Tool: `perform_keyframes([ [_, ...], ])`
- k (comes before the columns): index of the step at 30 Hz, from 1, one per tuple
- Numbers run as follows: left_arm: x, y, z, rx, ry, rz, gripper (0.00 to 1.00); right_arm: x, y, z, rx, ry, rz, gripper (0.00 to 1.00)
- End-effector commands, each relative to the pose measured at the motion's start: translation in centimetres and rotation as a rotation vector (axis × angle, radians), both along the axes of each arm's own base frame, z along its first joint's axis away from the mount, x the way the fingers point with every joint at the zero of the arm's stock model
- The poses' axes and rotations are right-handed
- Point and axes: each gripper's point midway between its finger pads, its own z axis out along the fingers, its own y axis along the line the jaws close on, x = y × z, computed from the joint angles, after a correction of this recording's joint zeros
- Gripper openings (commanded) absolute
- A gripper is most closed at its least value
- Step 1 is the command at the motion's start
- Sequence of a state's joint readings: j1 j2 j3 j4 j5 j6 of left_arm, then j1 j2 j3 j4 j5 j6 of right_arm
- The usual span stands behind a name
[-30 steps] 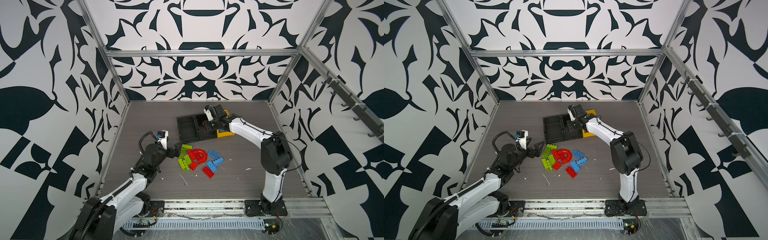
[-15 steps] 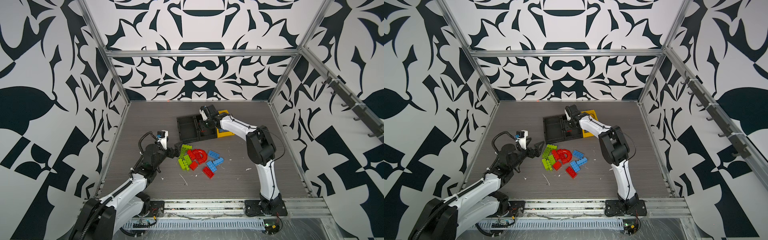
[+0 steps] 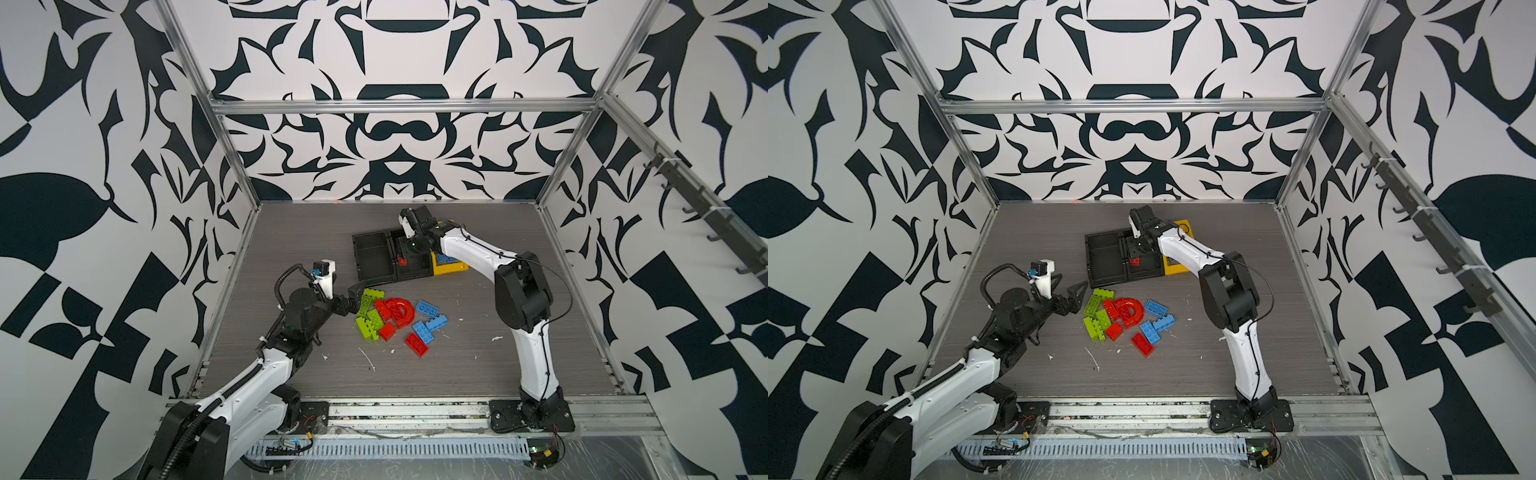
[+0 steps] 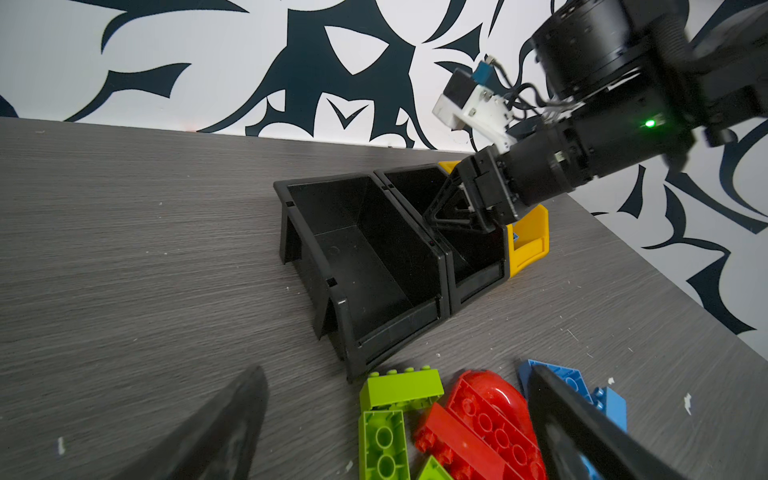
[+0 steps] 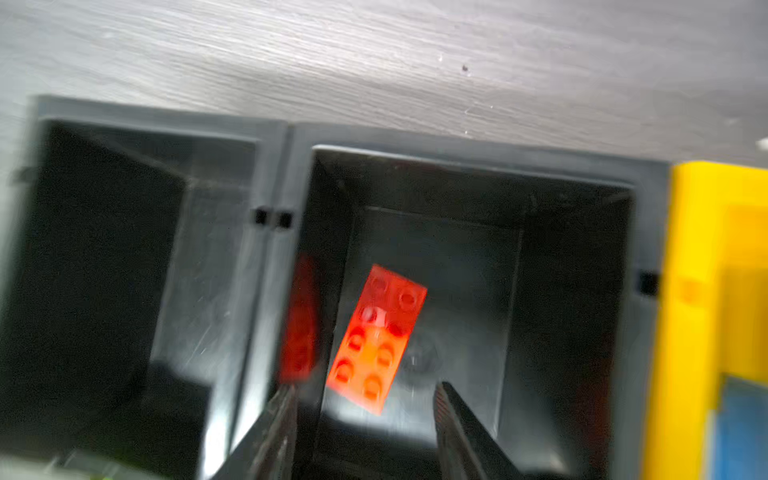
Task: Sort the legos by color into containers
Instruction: 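Lift the red brick with the right gripper and drop it into the black bin, then move the right gripper back to the pile and grasp a blue 2x4 brick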
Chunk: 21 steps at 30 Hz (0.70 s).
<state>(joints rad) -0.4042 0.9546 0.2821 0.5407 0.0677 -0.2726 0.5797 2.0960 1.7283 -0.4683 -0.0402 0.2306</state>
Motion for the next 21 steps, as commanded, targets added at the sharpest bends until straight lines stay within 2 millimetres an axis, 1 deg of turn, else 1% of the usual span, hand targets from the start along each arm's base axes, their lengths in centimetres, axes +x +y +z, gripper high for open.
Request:
perform_keyframes([
  [1, 0.0, -0.1, 0.7, -0.01, -0.02, -0.002, 1.0, -4.1, 0.5, 6.2, -0.001, -0.103, 0.076, 0.59],
  [2, 0.0, -0.1, 0.7, -0.01, -0.018, -0.001, 1.0, -5.3, 0.2, 6.1, -0.004, -0.104, 0.09, 0.61],
  [4, 0.0, -0.1, 0.7, -0.011, -0.019, -0.001, 1.0, -8.0, -1.0, 5.8, -0.001, -0.091, 0.106, 0.64],
  [9, 0.2, 0.0, 0.4, -0.006, -0.011, 0.009, 1.0, -13.6, -5.6, 4.0, -0.078, -0.014, 0.083, 0.65],
  [11, 0.2, -0.1, 0.5, -0.009, -0.01, 0.004, 1.0, -15.4, -7.2, 3.9, -0.091, 0.007, 0.052, 0.66],
  [14, 0.3, -0.1, 0.4, -0.01, -0.006, 0.002, 1.0, -17.4, -9.2, 3.0, -0.125, 0.035, 0.023, 0.66],
  [16, 0.3, -0.2, 0.3, -0.008, -0.005, -0.001, 1.0, -18.3, -9.8, 2.6, -0.137, 0.055, 0.027, 0.67],
  [19, 0.3, -0.2, 0.3, -0.007, -0.002, 0.001, 1.0, -19.0, -9.9, 1.8, -0.154, 0.078, 0.045, 0.7],
  [21, 0.4, -0.1, 0.1, -0.003, -0.001, 0.002, 1.0, -19.4, -9.5, 1.4, -0.157, 0.077, 0.054, 0.71],
])
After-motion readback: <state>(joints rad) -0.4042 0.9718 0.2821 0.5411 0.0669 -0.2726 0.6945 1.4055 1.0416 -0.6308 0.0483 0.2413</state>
